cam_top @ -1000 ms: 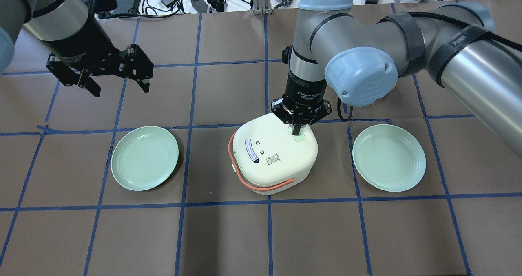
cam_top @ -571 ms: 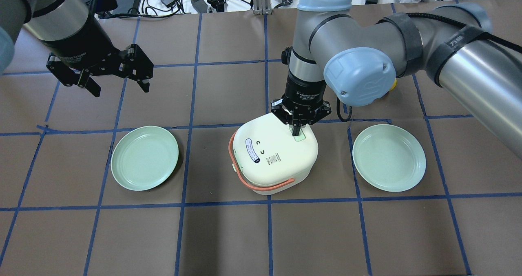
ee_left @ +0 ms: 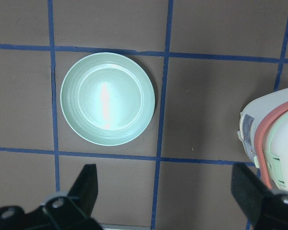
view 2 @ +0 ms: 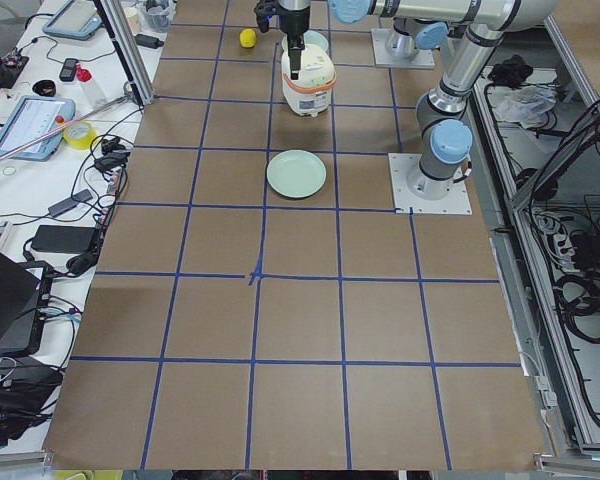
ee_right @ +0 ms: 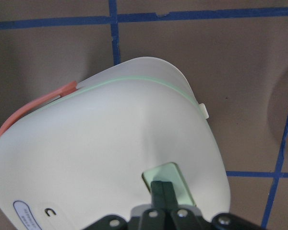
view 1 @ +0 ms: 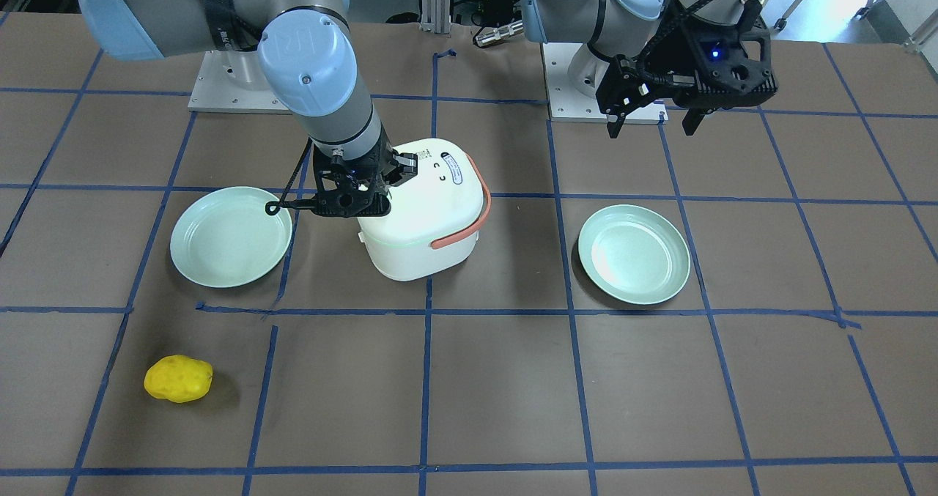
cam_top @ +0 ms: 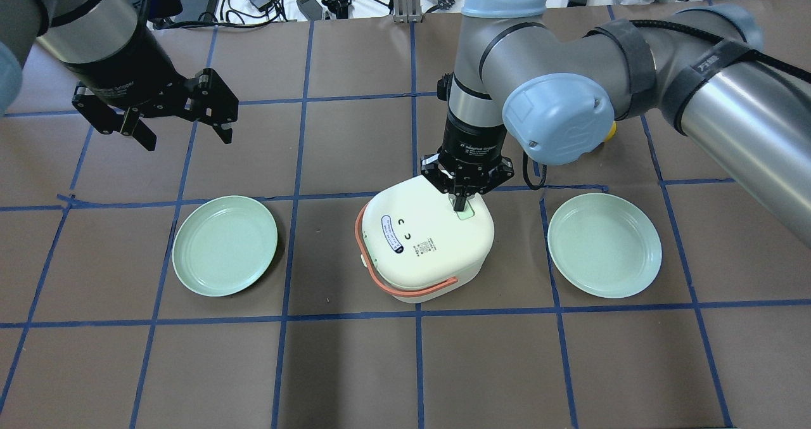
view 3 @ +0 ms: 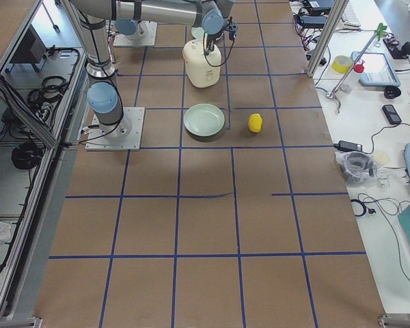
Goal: Press rice cooker button
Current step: 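Lift the right gripper up and away as the cooker lid pops open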
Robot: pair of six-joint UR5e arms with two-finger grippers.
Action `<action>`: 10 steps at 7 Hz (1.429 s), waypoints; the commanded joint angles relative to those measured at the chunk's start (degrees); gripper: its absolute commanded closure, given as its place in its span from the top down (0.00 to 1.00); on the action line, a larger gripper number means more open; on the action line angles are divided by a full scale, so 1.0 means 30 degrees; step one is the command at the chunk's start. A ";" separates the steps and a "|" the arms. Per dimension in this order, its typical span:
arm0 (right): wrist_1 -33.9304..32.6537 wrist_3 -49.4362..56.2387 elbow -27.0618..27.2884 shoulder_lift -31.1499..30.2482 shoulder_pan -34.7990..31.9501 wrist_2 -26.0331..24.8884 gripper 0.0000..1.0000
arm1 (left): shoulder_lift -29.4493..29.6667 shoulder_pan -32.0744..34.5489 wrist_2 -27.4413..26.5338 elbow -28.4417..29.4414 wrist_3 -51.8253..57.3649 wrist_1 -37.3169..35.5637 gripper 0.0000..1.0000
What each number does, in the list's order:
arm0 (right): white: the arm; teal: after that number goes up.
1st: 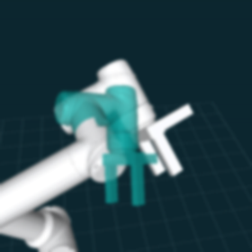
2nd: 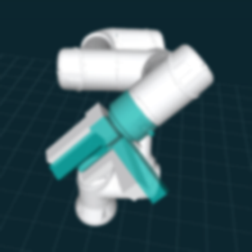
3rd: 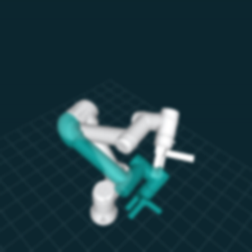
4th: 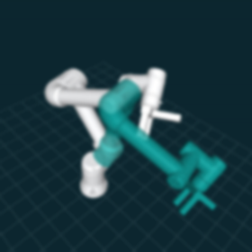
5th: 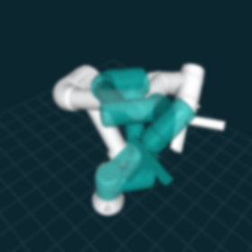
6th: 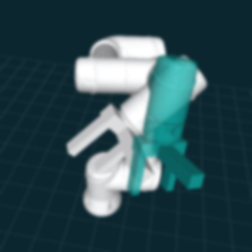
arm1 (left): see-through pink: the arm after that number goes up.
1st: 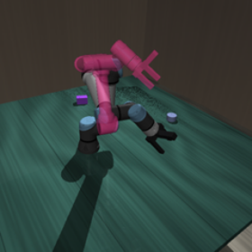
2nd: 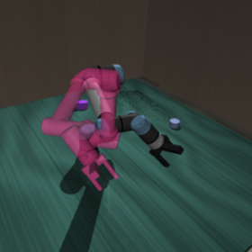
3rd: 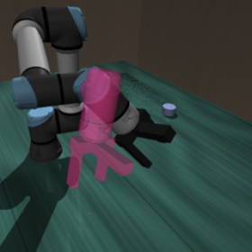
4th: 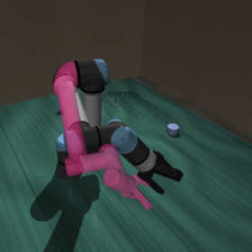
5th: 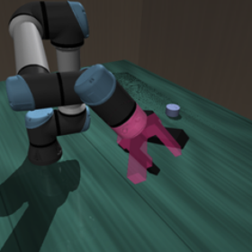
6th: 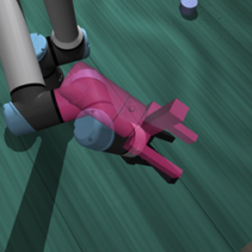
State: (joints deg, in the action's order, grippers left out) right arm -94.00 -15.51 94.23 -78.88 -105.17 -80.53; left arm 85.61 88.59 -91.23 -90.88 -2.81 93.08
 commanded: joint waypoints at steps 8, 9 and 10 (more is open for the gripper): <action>0.1567 -0.3777 -0.4223 -0.1247 0.1912 -0.0721 0.95 | 0.0000 0.0000 -0.0001 0.0000 0.0000 0.0000 1.00; 0.1538 -0.1068 -0.4136 -0.1305 0.2385 -0.1681 1.00 | 0.0000 0.0000 -0.0001 0.0000 0.0000 0.0000 1.00; 0.1451 -0.0461 -0.4135 -0.1335 0.2621 -0.2473 1.00 | 0.0000 0.0000 -0.0001 0.0000 0.0000 0.0000 1.00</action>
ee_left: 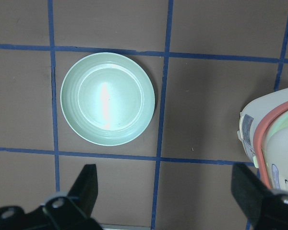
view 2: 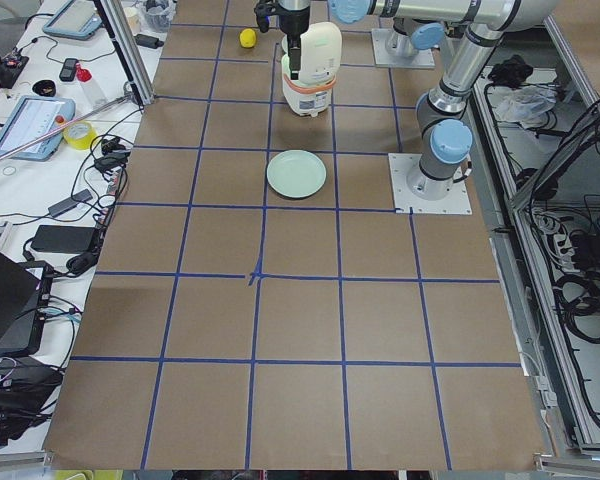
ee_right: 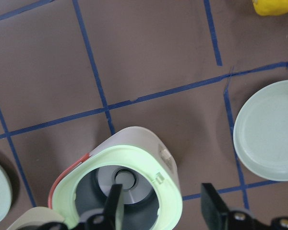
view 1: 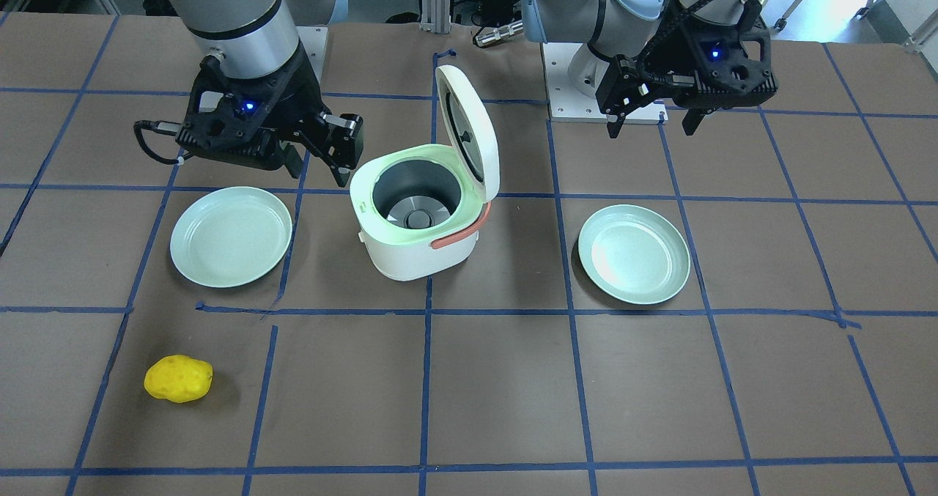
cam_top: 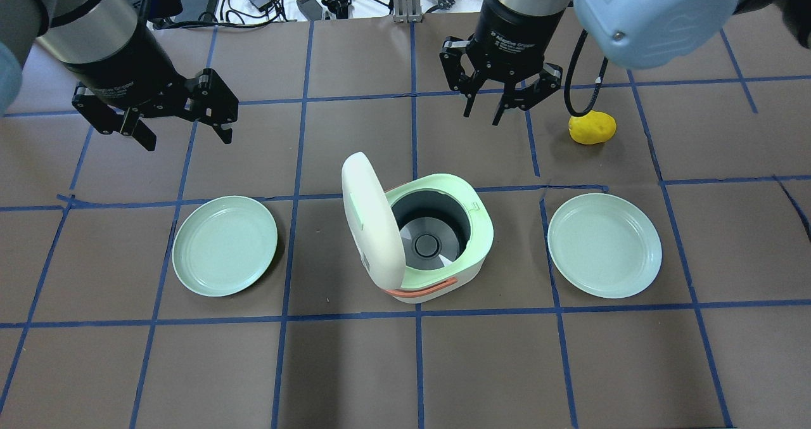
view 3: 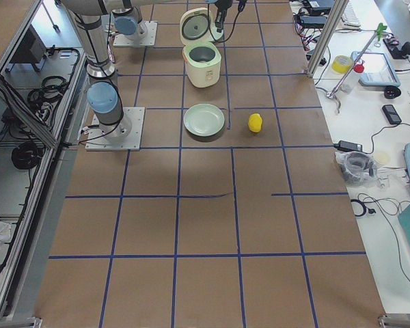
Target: Press rice cooker button
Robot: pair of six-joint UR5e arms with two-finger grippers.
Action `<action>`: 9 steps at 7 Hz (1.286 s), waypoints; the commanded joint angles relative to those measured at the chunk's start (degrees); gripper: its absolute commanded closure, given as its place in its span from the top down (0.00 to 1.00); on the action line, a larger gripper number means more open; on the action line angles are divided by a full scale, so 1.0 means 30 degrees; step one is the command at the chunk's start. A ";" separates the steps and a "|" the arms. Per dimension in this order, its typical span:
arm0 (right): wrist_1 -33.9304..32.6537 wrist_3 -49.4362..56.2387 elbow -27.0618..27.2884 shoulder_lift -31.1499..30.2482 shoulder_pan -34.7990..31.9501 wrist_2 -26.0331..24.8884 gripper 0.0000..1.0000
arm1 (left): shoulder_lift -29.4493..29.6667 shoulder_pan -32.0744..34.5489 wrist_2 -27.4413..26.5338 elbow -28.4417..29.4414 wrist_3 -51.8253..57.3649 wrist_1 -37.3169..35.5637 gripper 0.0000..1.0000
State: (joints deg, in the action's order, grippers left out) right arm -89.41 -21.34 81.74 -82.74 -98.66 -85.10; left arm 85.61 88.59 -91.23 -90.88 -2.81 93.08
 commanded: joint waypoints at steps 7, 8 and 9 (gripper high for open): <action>0.0682 0.3507 0.0118 -0.0279 0.1217 -0.2279 1.00 | 0.0000 0.0000 0.0000 0.0000 0.0000 0.0000 1.00; 0.0653 0.3624 0.0146 -0.0338 0.1247 -0.2250 1.00 | 0.0000 0.0000 0.0000 0.0000 0.0000 0.0000 1.00; 0.0652 0.3625 0.0147 -0.0309 0.1392 -0.2134 1.00 | 0.0000 0.0000 0.0000 0.0000 0.0000 0.0000 1.00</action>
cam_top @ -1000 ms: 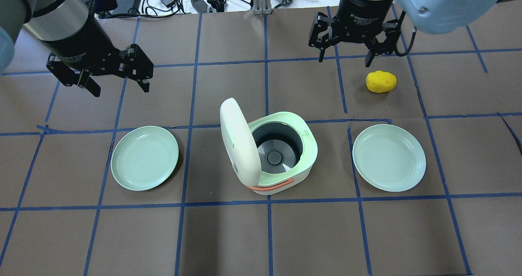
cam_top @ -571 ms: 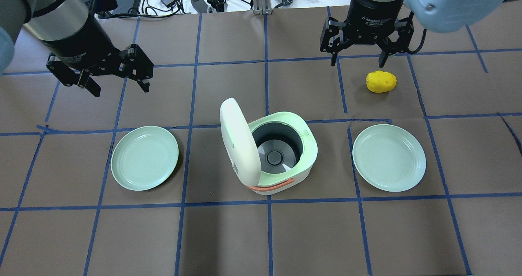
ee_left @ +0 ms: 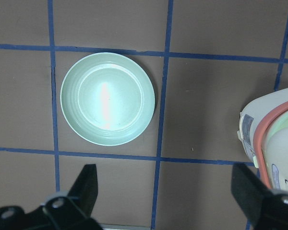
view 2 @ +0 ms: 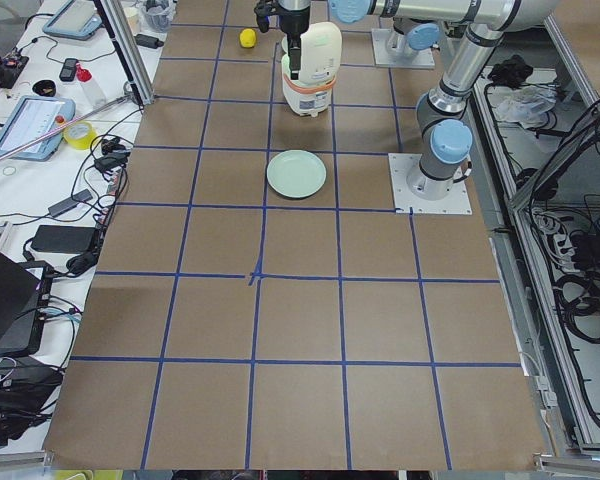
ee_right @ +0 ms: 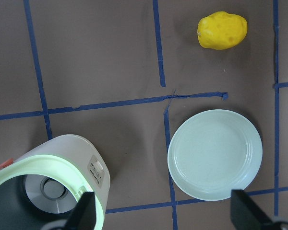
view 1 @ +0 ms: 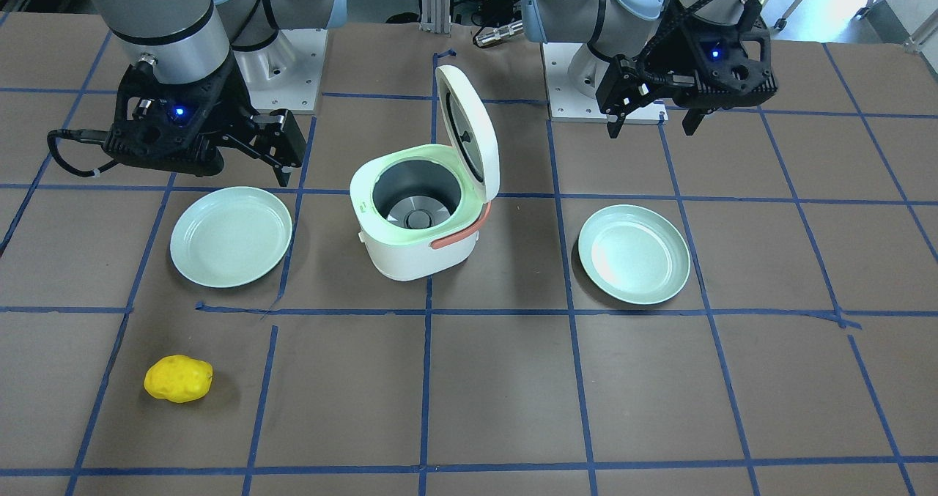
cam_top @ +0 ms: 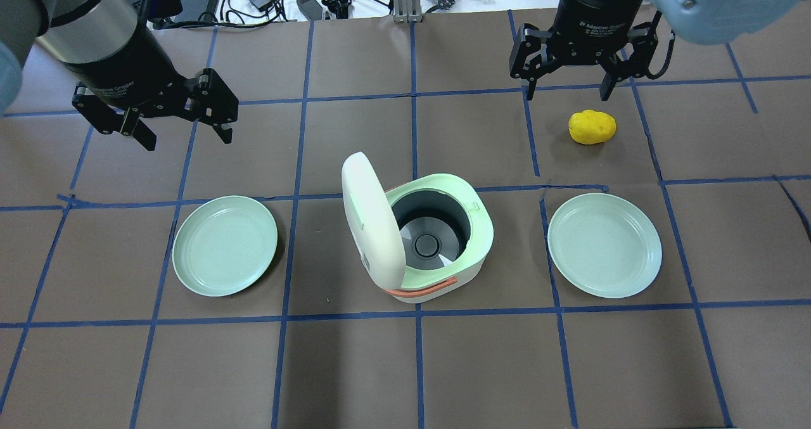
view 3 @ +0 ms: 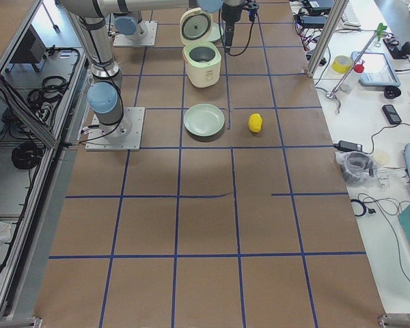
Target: Press rice cooker button
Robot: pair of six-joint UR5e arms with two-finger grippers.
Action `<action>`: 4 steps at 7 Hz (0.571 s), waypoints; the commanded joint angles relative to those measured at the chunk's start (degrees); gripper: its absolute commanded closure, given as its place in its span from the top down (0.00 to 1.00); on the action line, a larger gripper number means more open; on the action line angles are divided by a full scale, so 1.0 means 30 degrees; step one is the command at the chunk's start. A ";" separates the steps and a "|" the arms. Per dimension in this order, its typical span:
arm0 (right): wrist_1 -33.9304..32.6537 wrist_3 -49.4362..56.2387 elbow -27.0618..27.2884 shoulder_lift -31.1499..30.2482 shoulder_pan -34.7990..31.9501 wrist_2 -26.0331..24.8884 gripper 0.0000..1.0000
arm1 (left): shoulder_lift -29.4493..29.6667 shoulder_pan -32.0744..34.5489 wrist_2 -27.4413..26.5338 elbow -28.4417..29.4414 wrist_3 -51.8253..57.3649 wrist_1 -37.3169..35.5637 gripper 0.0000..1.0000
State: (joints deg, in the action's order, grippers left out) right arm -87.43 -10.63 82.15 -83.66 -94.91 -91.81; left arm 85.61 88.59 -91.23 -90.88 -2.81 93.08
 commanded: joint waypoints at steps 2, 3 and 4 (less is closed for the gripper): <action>0.0110 0.0029 0.0009 -0.0063 0.0230 0.0077 1.00 | 0.0000 0.0000 0.0000 0.0000 0.0000 0.0000 1.00; 0.0719 0.0058 -0.0020 -0.0411 0.0230 0.0105 1.00 | 0.0000 0.0000 0.0000 0.0000 0.0000 0.0000 1.00; 0.0899 0.0058 -0.0021 -0.0472 0.0259 0.0106 1.00 | 0.0000 0.0000 0.0000 0.0000 0.0000 0.0000 1.00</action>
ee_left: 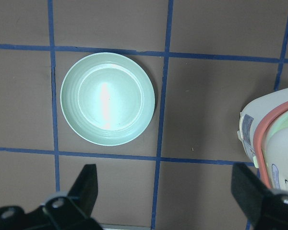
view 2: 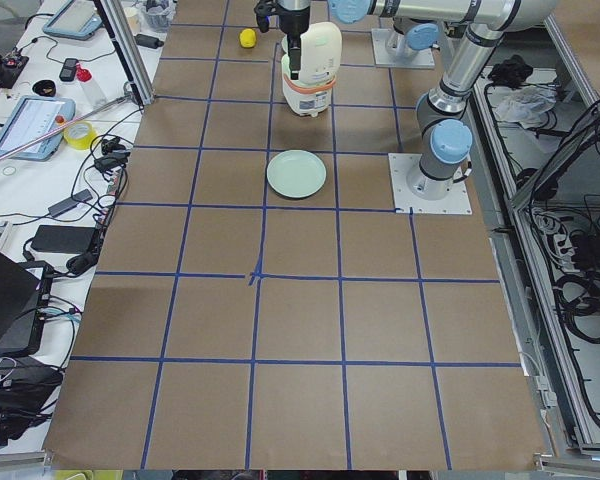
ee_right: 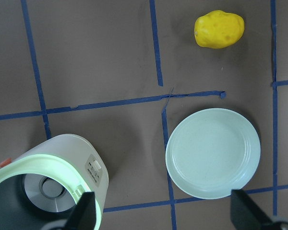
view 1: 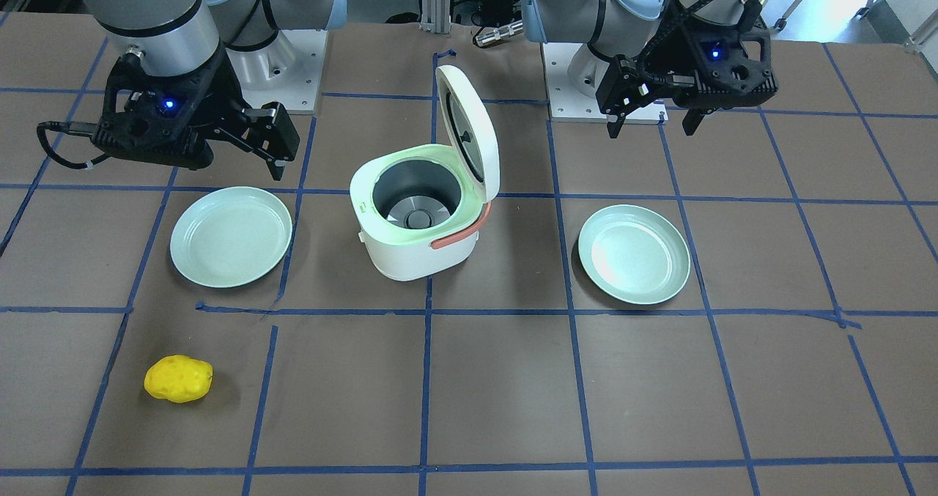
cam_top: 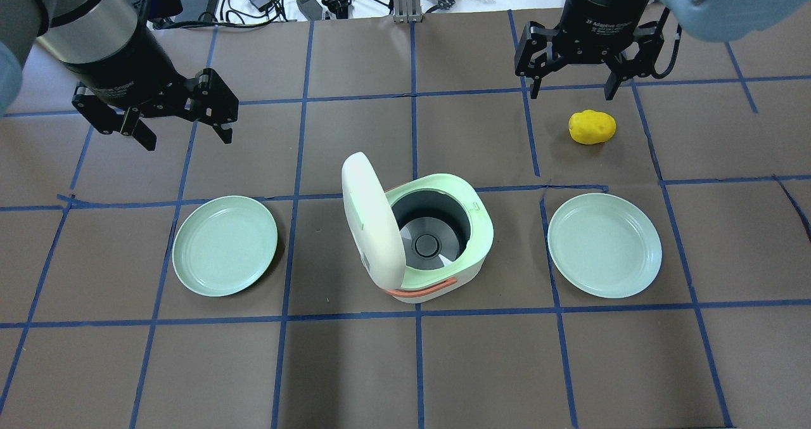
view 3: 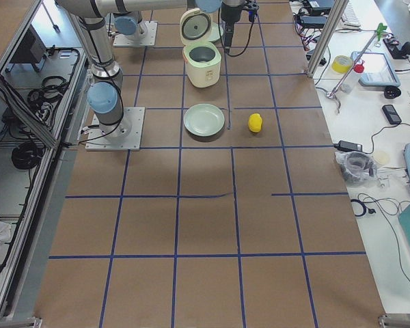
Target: Press rice cooker button
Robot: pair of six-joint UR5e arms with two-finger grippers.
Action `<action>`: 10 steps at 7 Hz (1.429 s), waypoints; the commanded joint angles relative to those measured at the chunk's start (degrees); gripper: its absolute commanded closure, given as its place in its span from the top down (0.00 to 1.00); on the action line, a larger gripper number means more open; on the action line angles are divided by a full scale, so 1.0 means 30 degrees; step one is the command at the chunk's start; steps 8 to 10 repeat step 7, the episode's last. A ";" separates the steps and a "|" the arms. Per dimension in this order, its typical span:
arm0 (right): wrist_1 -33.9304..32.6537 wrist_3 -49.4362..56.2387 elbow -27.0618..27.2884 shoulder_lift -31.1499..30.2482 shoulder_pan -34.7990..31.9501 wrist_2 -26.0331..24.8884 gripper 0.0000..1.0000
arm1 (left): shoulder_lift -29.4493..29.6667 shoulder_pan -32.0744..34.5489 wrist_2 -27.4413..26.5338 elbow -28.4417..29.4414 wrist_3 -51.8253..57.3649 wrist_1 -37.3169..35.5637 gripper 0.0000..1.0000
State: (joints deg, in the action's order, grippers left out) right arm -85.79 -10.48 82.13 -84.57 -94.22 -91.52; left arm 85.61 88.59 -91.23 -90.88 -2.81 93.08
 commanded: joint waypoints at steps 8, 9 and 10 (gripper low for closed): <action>0.0501 -0.0110 0.0016 -0.0316 0.0585 0.0419 1.00 | 0.0000 0.0000 0.0000 0.0000 0.0000 0.0000 1.00; 0.0501 -0.0110 0.0016 -0.0316 0.0585 0.0419 1.00 | 0.0000 0.0000 0.0000 0.0000 0.0000 0.0000 1.00; 0.0501 -0.0110 0.0016 -0.0316 0.0585 0.0419 1.00 | 0.0000 0.0000 0.0000 0.0000 0.0000 0.0000 1.00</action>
